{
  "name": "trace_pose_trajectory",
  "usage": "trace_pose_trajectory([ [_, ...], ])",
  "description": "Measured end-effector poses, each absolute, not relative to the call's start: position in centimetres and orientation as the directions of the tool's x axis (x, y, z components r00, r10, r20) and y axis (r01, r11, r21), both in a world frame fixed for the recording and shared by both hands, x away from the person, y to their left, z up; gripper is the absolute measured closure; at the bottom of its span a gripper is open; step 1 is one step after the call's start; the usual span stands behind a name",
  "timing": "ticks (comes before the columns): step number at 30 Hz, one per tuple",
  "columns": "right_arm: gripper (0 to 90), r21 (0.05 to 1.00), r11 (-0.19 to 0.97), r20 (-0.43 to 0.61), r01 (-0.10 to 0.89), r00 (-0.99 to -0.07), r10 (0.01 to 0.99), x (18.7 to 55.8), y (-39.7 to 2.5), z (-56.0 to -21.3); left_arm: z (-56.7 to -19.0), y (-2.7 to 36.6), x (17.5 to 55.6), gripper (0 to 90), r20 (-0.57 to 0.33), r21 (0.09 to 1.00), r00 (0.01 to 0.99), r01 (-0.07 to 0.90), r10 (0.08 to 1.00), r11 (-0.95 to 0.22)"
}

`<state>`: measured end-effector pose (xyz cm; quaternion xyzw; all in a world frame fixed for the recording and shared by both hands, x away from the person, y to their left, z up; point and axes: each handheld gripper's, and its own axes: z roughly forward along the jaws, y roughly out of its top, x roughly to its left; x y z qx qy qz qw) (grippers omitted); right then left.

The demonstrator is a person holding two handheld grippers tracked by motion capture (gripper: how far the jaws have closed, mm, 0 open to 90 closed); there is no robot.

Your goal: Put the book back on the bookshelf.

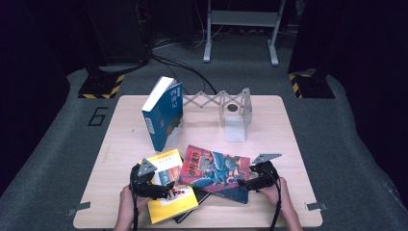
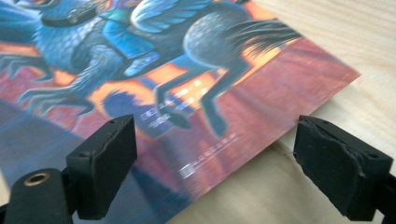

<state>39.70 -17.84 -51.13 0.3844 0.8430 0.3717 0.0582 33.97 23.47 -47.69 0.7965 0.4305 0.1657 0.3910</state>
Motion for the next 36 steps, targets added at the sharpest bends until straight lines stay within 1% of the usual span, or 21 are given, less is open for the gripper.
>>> trace_pose_trajectory([
  [3, 12.9, 0.680, 0.416, 0.187, 0.604, -0.692, 0.697, 40.3, -18.0, -51.2, -47.7, 23.3, 34.1, 1.1, -0.072, 0.763, 0.580, 0.556, 0.812, -0.329],
  [5, 13.4, 0.673, 0.406, 0.213, 0.618, -0.687, 0.694, 41.5, -18.5, -51.1, -47.8, 23.0, 34.2, 1.2, -0.071, 0.764, 0.581, 0.554, 0.811, -0.330],
  [10, 14.8, 0.677, 0.403, 0.233, 0.616, -0.699, 0.677, 42.1, -18.7, -51.1, -47.8, 22.7, 34.4, 1.7, -0.079, 0.762, 0.591, 0.555, 0.802, -0.334],
  [14, 15.9, 0.684, 0.404, 0.216, 0.607, -0.698, 0.683, 41.9, -18.6, -51.2, -47.7, 22.5, 34.5, 1.5, -0.087, 0.761, 0.595, 0.557, 0.799, -0.332],
  [16, 16.9, 0.689, 0.389, 0.214, 0.612, -0.684, 0.697, 41.7, -18.5, -51.2, -47.7, 22.5, 34.5, 2.8, -0.113, 0.767, 0.595, 0.562, 0.796, -0.311],
  [21, 17.0, 0.691, 0.395, 0.206, 0.606, -0.689, 0.695, 41.4, -18.3, -51.3, -47.6, 22.4, 34.4, 2.8, -0.137, 0.772, 0.604, 0.562, 0.785, -0.297],
  [23, 17.3, 0.703, 0.402, 0.184, 0.586, -0.697, 0.693, 41.2, -18.1, -51.4, -47.5, 22.3, 34.5, 2.8, -0.157, 0.769, 0.612, 0.569, 0.776, -0.293],
  [25, 17.4, 0.708, 0.391, 0.190, 0.588, -0.691, 0.697, 41.0, -17.9, -51.5, -47.5, 22.1, 34.6, 2.8, -0.173, 0.769, 0.610, 0.574, 0.773, -0.281],
  [29, 17.7, 0.708, 0.395, 0.189, 0.585, -0.697, 0.692, 40.7, -17.7, -51.5, -47.4, 21.8, 34.8, 2.8, -0.183, 0.768, 0.611, 0.578, 0.771, -0.276],
  [31, 17.7, 0.708, 0.401, 0.182, 0.582, -0.698, 0.693, 40.5, -17.4, -51.5, -47.3, 21.9, 35.0, 2.9, -0.174, 0.762, 0.621, 0.577, 0.764, -0.295],
  [36, 18.4, 0.716, 0.393, 0.188, 0.577, -0.702, 0.687, 39.9, -16.9, -51.6, -47.3, 21.6, 35.3, 3.4, -0.190, 0.761, 0.610, 0.587, 0.769, -0.277],
])
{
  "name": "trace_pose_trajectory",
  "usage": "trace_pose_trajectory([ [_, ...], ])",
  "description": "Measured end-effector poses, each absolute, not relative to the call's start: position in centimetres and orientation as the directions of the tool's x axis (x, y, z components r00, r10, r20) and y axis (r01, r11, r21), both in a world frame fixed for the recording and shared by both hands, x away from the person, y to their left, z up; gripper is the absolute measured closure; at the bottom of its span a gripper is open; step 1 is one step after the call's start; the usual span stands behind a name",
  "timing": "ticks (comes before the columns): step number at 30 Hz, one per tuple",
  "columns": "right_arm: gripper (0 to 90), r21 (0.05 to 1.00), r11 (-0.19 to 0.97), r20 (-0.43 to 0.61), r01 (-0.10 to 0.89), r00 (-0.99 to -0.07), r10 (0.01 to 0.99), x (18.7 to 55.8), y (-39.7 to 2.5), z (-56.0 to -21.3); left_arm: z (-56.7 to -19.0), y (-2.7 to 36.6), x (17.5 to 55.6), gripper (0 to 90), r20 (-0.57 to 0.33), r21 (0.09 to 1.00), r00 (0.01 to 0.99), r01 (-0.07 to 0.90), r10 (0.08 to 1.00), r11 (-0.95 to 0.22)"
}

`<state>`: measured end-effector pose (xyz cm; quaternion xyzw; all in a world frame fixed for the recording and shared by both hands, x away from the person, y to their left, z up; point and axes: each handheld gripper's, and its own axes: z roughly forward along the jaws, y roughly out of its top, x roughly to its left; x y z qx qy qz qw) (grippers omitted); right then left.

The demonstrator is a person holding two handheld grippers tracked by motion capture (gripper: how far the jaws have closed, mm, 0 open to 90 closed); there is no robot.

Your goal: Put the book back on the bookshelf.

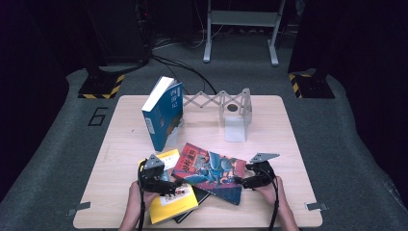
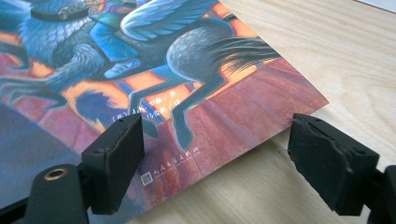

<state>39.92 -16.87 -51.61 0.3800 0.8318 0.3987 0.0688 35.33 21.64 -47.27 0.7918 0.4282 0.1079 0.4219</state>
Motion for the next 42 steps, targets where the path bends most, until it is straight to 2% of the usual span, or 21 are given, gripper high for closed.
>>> trace_pose_trajectory([
  [8, 18.8, 0.709, 0.406, 0.197, 0.577, -0.714, 0.672, 39.4, -16.3, -51.5, -47.2, 21.9, 36.0, 5.1, -0.219, 0.768, 0.595, 0.595, 0.774, -0.239],
  [17, 19.3, 0.705, 0.412, 0.206, 0.578, -0.722, 0.661, 38.7, -15.4, -51.4, -47.0, 21.4, 37.0, 8.0, -0.207, 0.775, 0.589, 0.586, 0.781, -0.237],
  [21, 20.7, 0.708, 0.408, 0.211, 0.577, -0.723, 0.658, 38.8, -15.6, -51.4, -47.0, 21.5, 37.1, 13.7, -0.215, 0.773, 0.579, 0.593, 0.786, -0.225],
  [27, 20.0, 0.690, 0.418, 0.215, 0.591, -0.718, 0.662, 39.8, -15.8, -51.2, -47.5, 21.6, 37.3, 15.6, -0.202, 0.761, 0.577, 0.601, 0.791, -0.244],
  [32, 19.4, 0.687, 0.437, 0.200, 0.580, -0.729, 0.654, 40.0, -15.7, -51.1, -47.5, 21.6, 37.4, 17.3, -0.218, 0.770, 0.559, 0.602, 0.800, -0.211],
  [36, 19.5, 0.694, 0.431, 0.188, 0.577, -0.722, 0.665, 39.8, -15.6, -51.2, -47.4, 21.3, 37.6, 17.8, -0.252, 0.766, 0.554, 0.615, 0.794, -0.187],
  [42, 19.6, 0.703, 0.441, 0.167, 0.558, -0.732, 0.661, 39.6, -15.2, -51.1, -47.3, 21.1, 37.9, 16.1, -0.241, 0.762, 0.549, 0.617, 0.800, -0.194],
])
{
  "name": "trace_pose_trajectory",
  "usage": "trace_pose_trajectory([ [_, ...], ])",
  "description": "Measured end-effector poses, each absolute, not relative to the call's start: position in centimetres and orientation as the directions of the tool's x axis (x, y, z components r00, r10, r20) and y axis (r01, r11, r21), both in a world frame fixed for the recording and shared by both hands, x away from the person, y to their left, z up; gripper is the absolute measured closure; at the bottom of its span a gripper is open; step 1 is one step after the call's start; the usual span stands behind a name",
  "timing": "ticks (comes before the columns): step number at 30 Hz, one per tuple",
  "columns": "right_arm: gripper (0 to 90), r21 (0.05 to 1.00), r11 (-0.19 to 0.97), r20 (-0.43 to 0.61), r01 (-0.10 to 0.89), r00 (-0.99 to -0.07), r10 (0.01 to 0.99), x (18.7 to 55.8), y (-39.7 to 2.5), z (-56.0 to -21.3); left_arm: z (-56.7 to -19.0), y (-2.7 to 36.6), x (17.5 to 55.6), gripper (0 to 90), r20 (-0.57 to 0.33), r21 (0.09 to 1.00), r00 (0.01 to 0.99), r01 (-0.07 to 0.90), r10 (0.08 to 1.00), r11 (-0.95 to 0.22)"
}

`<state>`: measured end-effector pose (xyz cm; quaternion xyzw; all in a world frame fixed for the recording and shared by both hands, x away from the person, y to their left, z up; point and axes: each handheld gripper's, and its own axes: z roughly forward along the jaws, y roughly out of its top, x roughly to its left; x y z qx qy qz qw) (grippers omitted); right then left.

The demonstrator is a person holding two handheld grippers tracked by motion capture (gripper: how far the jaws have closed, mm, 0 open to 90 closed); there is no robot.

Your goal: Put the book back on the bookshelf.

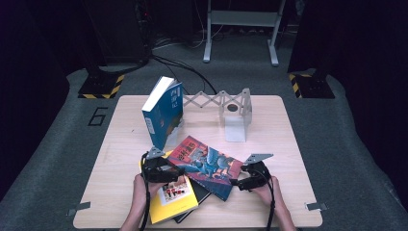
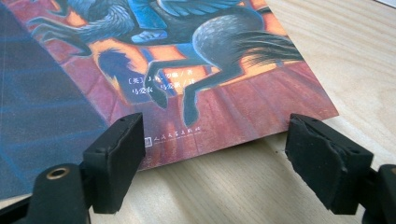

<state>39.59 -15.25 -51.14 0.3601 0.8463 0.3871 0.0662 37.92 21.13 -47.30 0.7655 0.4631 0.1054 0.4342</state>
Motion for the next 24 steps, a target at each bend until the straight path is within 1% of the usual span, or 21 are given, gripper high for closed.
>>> trace_pose_trajectory([
  [1, 19.7, 0.703, 0.442, 0.168, 0.558, -0.734, 0.658, 39.6, -15.2, -51.2, -47.3, 21.0, 38.0, 15.5, -0.231, 0.760, 0.544, 0.619, 0.807, -0.200],
  [5, 20.5, 0.700, 0.438, 0.196, 0.564, -0.741, 0.642, 39.8, -15.5, -51.2, -47.4, 21.1, 38.1, 15.7, -0.240, 0.759, 0.541, 0.622, 0.806, -0.192],
  [7, 20.6, 0.691, 0.433, 0.233, 0.580, -0.744, 0.626, 40.4, -16.0, -51.1, -47.3, 21.3, 38.0, 18.7, -0.232, 0.751, 0.544, 0.627, 0.806, -0.207],
  [8, 20.6, 0.691, 0.433, 0.233, 0.580, -0.744, 0.626, 40.4, -16.0, -51.1, -47.3, 21.3, 38.0, 20.8, -0.232, 0.751, 0.544, 0.627, 0.806, -0.207],
  [9, 18.5, 0.686, 0.432, 0.235, 0.586, -0.740, 0.631, 40.8, -16.3, -51.0, -47.4, 21.4, 38.0, 21.0, -0.223, 0.753, 0.541, 0.624, 0.811, -0.209],
  [14, 17.6, 0.673, 0.444, 0.211, 0.591, -0.729, 0.651, 41.6, -16.6, -50.7, -47.4, 21.4, 38.0, 20.7, -0.223, 0.760, 0.536, 0.619, 0.814, -0.199],
  [21, 19.3, 0.659, 0.474, 0.178, 0.583, -0.734, 0.655, 42.7, -16.5, -50.7, -47.5, 21.1, 38.2, 19.6, -0.217, 0.765, 0.540, 0.611, 0.813, -0.202],
  [23, 19.3, 0.661, 0.473, 0.177, 0.582, -0.734, 0.656, 42.8, -16.5, -50.7, -47.5, 21.1, 38.3, 19.5, -0.216, 0.766, 0.540, 0.610, 0.814, -0.201],
  [24, 19.3, 0.648, 0.486, 0.192, 0.587, -0.743, 0.641, 42.9, -16.6, -50.5, -47.5, 21.2, 38.3, 19.5, -0.212, 0.765, 0.544, 0.609, 0.812, -0.208],
])
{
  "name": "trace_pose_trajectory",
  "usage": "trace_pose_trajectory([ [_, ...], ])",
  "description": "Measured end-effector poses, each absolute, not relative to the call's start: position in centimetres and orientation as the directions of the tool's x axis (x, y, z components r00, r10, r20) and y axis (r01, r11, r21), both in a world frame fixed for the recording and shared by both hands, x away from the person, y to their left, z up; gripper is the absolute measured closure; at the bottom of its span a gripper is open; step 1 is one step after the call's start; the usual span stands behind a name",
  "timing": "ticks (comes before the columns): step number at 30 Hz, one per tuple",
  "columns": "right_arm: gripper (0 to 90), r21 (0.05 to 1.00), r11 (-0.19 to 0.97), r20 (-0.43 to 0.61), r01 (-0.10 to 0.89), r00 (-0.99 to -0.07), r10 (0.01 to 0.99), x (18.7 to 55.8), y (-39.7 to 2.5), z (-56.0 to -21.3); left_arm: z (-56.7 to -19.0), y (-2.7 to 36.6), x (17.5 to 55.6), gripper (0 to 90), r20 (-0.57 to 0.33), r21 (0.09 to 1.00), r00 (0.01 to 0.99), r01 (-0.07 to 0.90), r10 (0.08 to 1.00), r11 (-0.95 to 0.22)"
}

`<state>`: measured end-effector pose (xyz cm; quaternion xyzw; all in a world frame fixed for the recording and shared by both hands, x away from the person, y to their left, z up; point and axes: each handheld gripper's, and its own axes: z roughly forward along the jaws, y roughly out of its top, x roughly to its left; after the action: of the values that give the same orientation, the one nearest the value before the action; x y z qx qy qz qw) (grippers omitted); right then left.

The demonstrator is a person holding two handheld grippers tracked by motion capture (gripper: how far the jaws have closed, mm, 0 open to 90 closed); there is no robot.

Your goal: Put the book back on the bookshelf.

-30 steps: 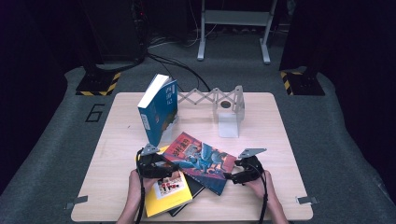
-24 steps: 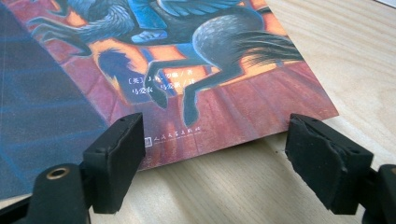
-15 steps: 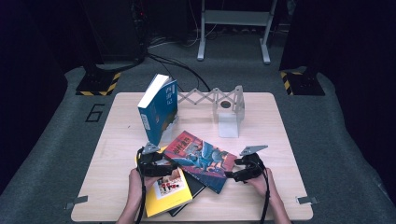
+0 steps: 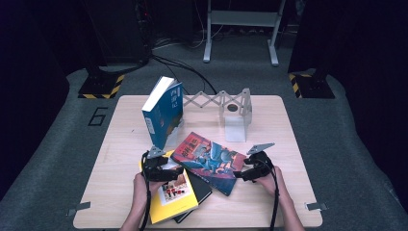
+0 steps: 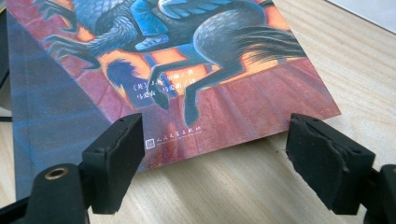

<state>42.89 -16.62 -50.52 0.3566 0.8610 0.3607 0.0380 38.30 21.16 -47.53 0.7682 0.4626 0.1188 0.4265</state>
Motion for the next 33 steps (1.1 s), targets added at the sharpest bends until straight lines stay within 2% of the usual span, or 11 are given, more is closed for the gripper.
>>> trace_pose_trajectory([
  [8, 18.2, 0.637, 0.513, 0.139, 0.576, -0.740, 0.658, 43.0, -16.9, -49.9, -47.5, 21.5, 38.3, 19.6, -0.208, 0.760, 0.539, 0.614, 0.816, -0.212],
  [13, 18.3, 0.679, 0.497, 0.086, 0.540, -0.731, 0.677, 43.8, -17.3, -48.5, -47.5, 21.4, 38.2, 19.4, -0.209, 0.765, 0.536, 0.611, 0.818, -0.204],
  [17, 18.4, 0.691, 0.487, 0.097, 0.534, -0.736, 0.670, 45.0, -16.2, -48.3, -47.5, 21.4, 38.2, 19.4, -0.213, 0.764, 0.531, 0.614, 0.820, -0.199],
  [24, 18.6, 0.617, 0.513, 0.170, 0.597, -0.737, 0.654, 48.3, -13.3, -49.9, -47.5, 21.4, 38.2, 19.3, -0.211, 0.762, 0.532, 0.615, 0.820, -0.202],
  [26, 18.8, 0.585, 0.519, 0.200, 0.623, -0.732, 0.652, 48.5, -13.0, -50.4, -47.5, 21.5, 38.2, 19.3, -0.214, 0.761, 0.535, 0.616, 0.817, -0.203],
  [33, 22.4, 0.606, 0.482, 0.232, 0.633, -0.720, 0.654, 47.7, -13.4, -50.8, -47.6, 21.5, 38.3, 19.0, -0.226, 0.763, 0.532, 0.617, 0.816, -0.191],
])
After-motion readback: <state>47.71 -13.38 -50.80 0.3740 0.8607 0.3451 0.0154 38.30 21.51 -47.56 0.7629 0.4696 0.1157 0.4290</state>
